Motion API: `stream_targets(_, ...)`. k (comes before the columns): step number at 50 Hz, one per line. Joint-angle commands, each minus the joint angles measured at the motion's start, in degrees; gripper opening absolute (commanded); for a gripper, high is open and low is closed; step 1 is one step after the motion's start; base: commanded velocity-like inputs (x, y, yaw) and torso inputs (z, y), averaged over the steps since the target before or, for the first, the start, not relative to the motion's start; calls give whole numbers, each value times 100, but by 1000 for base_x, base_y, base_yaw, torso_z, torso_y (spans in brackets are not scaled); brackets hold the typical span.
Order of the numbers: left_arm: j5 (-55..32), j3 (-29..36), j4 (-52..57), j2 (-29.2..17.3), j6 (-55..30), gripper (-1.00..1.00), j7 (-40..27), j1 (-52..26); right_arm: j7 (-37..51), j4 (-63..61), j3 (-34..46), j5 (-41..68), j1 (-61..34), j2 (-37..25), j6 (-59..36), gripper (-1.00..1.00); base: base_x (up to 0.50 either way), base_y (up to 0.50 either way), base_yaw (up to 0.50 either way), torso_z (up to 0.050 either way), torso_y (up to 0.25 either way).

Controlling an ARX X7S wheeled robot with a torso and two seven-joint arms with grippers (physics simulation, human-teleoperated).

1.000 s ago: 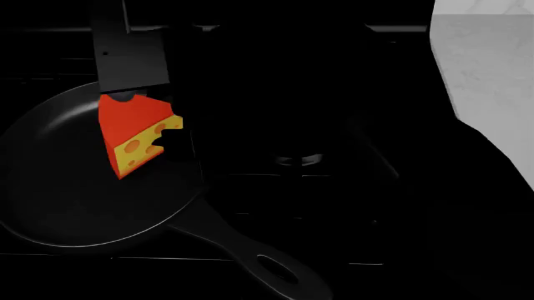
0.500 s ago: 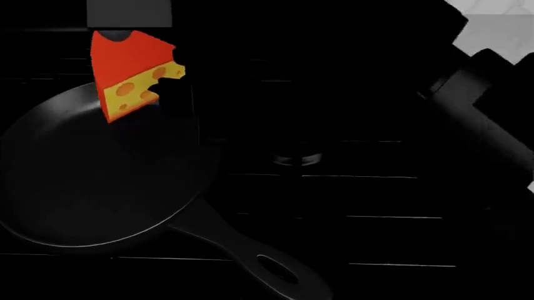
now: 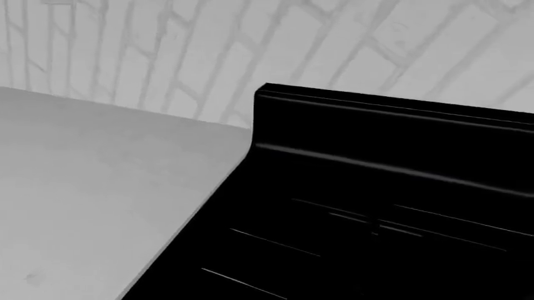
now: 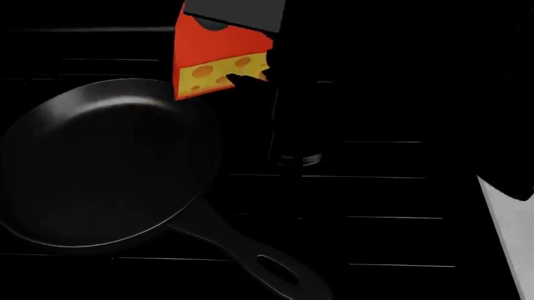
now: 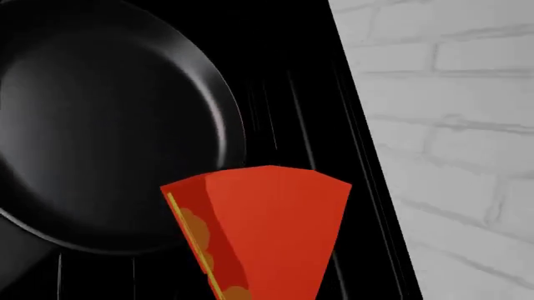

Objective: Pick the cheese from the pan and place it in the bowl.

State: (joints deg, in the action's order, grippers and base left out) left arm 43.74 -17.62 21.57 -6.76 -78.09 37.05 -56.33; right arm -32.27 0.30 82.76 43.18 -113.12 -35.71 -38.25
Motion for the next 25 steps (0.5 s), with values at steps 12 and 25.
stream_targets(12, -767, -185, -391, 563, 441, 100, -376, 374, 846, -1800, -316, 575, -208, -1471, -1411, -100, 16, -5, -13, -10, -5)
stream_targets(25, -1151, -226, -563, 507, 559, 100, -576, 429, 1326, -2192, -448, 882, -132, -2081, -1839, -100, 18, -9, -14, -11, -6)
